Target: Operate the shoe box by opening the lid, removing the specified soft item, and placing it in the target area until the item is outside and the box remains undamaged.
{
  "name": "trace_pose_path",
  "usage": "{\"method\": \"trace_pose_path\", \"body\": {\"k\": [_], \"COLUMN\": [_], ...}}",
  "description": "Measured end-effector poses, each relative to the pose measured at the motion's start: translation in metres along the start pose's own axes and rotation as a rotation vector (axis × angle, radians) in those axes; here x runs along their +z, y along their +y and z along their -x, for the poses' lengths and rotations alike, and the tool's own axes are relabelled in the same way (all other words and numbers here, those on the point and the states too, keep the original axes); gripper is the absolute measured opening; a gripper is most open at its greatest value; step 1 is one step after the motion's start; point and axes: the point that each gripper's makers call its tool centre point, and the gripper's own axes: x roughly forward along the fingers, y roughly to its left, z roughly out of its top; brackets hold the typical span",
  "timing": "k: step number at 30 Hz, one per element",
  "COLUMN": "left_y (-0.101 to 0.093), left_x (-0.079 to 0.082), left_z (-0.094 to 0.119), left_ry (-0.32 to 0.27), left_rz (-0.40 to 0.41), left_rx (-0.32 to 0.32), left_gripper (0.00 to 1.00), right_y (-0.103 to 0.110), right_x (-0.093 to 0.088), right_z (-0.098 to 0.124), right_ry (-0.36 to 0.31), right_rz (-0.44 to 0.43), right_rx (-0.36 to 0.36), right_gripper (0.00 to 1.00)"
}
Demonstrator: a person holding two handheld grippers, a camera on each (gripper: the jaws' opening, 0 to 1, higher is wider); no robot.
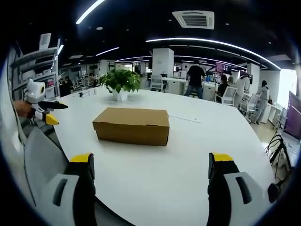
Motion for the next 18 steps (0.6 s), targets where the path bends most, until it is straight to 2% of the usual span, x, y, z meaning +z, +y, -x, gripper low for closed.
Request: {"method": "trace_pose_path", "body": {"k": [7,18], "left_y": [-0.002,-0.006], "left_x": [-0.001,0.009], "left_z": [-0.001,-0.002], "left_ry": [0.01,0.034], "left_rz": [-0.007,-0.04], "left_rx": [-0.006,-0.019], "left_gripper": [1.0,1.0], "right_y": [-0.001,0.001], "right_x": [0.002,-0.001], "right_z": [0.001,-0.003], "right_ry": [-0.001,-0.001], "right_rz": [0.005,-0.004], "right_rx": [0.0,0.012], "right_gripper": [0.96,0.96]}}
